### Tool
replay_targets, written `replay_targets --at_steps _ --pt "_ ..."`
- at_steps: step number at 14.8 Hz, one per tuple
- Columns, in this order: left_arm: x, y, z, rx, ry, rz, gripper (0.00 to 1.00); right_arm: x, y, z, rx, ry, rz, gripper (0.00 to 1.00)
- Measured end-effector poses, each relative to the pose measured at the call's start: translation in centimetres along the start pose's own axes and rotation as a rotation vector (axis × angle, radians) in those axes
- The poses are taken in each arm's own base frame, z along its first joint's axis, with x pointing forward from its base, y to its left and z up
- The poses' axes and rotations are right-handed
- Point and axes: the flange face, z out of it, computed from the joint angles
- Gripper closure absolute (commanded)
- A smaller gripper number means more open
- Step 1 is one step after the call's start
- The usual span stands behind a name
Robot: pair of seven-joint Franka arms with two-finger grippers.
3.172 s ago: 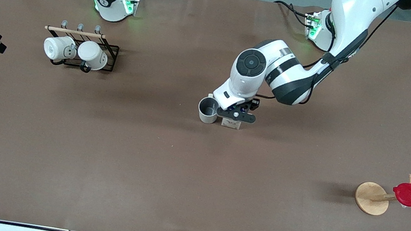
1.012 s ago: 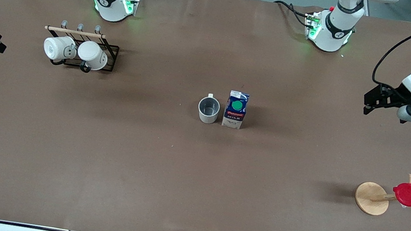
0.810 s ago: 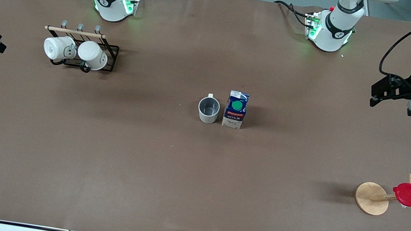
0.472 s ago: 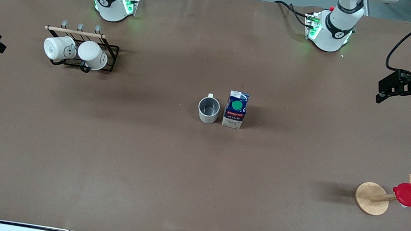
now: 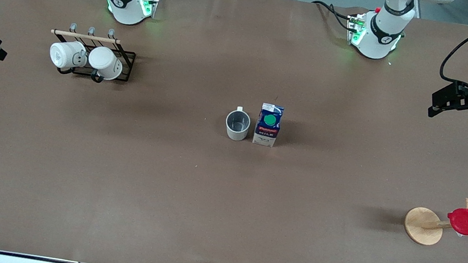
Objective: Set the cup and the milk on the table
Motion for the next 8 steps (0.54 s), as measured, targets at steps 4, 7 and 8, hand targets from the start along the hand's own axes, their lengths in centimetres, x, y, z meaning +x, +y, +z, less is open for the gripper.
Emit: replay_targets --at_steps 4,7,8 --pt "0.17 0.14 -0.07 0.004 0.017 0.003 0.01 0.00 0.00 0.00 0.000 0.000 0.000 0.00" --pt "0.26 0.12 0.01 0.005 0.027 0.003 0.01 0.00 -0.01 0.00 0.001 0.000 0.000 0.00" --pt "0.27 0.11 0.05 0.005 0.026 0.003 0.01 0.00 -0.01 0.00 0.001 0.000 0.000 0.00"
